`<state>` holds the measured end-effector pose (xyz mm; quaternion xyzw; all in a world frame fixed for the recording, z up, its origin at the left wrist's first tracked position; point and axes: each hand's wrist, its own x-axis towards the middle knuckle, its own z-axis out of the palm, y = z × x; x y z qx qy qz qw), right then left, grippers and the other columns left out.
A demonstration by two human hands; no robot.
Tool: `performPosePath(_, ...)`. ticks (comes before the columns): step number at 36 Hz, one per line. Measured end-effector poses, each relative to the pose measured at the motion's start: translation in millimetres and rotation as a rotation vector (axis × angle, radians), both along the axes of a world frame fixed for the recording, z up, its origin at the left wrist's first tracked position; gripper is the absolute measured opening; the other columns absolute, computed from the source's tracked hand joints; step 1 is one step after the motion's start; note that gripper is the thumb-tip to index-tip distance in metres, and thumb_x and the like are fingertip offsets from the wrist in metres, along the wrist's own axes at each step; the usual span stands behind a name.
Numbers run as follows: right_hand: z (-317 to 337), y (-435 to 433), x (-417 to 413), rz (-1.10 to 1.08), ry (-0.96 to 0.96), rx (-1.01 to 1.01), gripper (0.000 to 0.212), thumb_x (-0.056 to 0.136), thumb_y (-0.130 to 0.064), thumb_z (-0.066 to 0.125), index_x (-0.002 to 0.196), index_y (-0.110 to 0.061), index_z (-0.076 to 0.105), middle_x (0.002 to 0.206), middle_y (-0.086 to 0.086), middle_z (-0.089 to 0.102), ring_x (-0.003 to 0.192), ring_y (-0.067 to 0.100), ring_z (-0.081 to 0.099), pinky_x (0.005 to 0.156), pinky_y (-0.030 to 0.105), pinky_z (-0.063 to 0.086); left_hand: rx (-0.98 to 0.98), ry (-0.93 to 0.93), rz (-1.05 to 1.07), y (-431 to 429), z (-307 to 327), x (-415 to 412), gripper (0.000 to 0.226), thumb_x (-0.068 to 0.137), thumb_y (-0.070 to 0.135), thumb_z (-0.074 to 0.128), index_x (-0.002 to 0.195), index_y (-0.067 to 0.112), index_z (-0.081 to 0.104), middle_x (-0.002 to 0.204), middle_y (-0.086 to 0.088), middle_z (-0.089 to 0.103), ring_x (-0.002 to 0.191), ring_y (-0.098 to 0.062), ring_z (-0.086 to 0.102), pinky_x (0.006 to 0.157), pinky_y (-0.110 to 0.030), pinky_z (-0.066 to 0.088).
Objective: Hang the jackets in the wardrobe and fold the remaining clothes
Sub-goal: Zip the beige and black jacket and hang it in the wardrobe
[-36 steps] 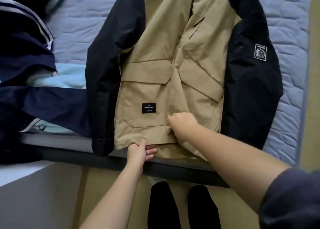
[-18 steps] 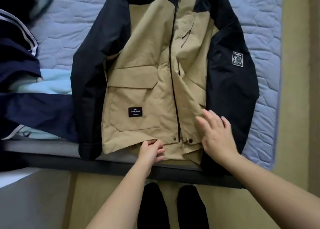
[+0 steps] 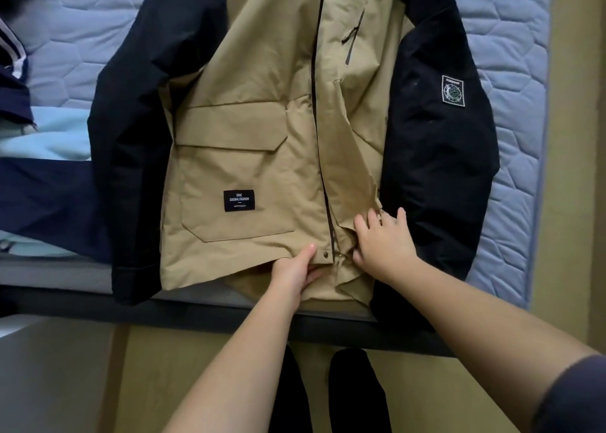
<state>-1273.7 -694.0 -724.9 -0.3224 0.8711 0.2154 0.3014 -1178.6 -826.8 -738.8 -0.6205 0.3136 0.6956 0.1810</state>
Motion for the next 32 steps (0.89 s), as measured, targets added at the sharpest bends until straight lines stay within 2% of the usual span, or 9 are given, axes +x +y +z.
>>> performPosePath(2,-2,1,-3,-0.112,0.023,-0.172,0.030,0.093,-0.036,0.037,0.111,-0.015,0.049,0.114,0.007,0.060,0.110,0.029,0.052,0.107,0.049,0.025,-0.022,0.010,-0.003,1,1,-3,0.035,0.088,0.020,0.067,0.116,0.001,0.059,0.094,-0.007,0.070,0.068,-0.013,0.071,0.065,-0.024,0.058)
performPosePath(5,2,9,-7,-0.400,-0.049,-0.387,0.019,0.095,-0.025,0.035,0.086,-0.017,0.050,0.091,0.001,0.059,0.102,0.026,0.053,0.103,0.044,0.029,-0.047,0.005,-0.024,-3,7,-1,0.038,0.086,0.024,0.069,0.117,0.004,0.060,0.104,-0.008,0.070,0.080,-0.016,0.070,0.084,-0.032,0.056)
performPosePath(9,14,21,-1,-0.611,-0.052,-0.501,0.023,0.097,-0.026,0.045,0.090,-0.016,0.065,0.094,-0.001,0.055,0.094,0.023,0.052,0.078,0.035,0.037,-0.070,0.060,-0.001,-10,29,5,0.043,0.086,0.021,0.068,0.124,0.004,0.057,0.114,-0.009,0.067,0.097,-0.021,0.068,0.084,-0.032,0.056)
performPosePath(11,25,21,7,-1.039,-0.282,-0.684,0.022,0.096,-0.025,0.051,0.083,-0.013,0.064,0.087,-0.002,0.056,0.087,0.020,0.055,0.072,0.031,0.040,-0.096,0.107,0.008,-12,42,7,0.044,0.087,0.020,0.067,0.127,0.005,0.055,0.117,-0.009,0.067,0.101,-0.022,0.066,0.077,-0.030,0.057)
performPosePath(14,44,14,19,-1.761,-0.702,-0.886,0.017,0.094,-0.025,0.057,0.099,-0.013,0.068,0.098,0.002,0.069,0.094,0.019,0.064,0.074,0.031,0.053,-0.119,0.154,0.022,-16,60,9,0.043,0.088,0.019,0.066,0.127,0.005,0.056,0.115,-0.009,0.068,0.101,-0.022,0.067,0.071,-0.028,0.058)
performPosePath(16,47,12,28,-1.938,-0.784,-0.822,0.017,0.095,-0.024,0.056,0.108,-0.018,0.064,0.105,0.002,0.067,0.100,0.019,0.062,0.070,0.031,0.053,-0.120,0.179,0.027,-19,68,10,0.040,0.088,0.018,0.065,0.125,0.005,0.058,0.111,-0.009,0.070,0.099,-0.022,0.068,0.068,-0.028,0.058)
performPosePath(20,45,11,39,-1.879,-0.656,-0.592,0.015,0.097,-0.030,0.051,0.086,-0.023,0.059,0.090,-0.002,0.053,0.085,0.015,0.051,0.083,0.040,0.052,-0.128,0.192,-0.016,-25,77,8,0.037,0.088,0.021,0.066,0.121,0.005,0.061,0.103,-0.006,0.073,0.094,-0.019,0.070,0.068,-0.028,0.057)
performPosePath(24,34,8,45,-1.832,-0.608,-0.643,0.017,0.092,-0.030,0.060,0.084,-0.015,0.059,0.086,0.003,0.054,0.083,0.018,0.051,0.085,0.041,0.054,-0.150,0.152,-0.069,-28,74,3,0.035,0.088,0.022,0.065,0.117,0.003,0.062,0.102,-0.009,0.073,0.094,-0.020,0.070,0.066,-0.026,0.057)
performPosePath(32,15,-1,43,-1.523,-0.149,-0.611,0.025,0.088,-0.026,0.053,0.065,-0.016,0.049,0.065,0.001,0.050,0.060,0.016,0.045,0.052,0.027,0.034,-0.161,0.153,-0.070,-26,64,4,0.025,0.090,0.021,0.064,0.110,0.005,0.065,0.095,-0.005,0.075,0.091,-0.018,0.071,0.068,-0.027,0.057)
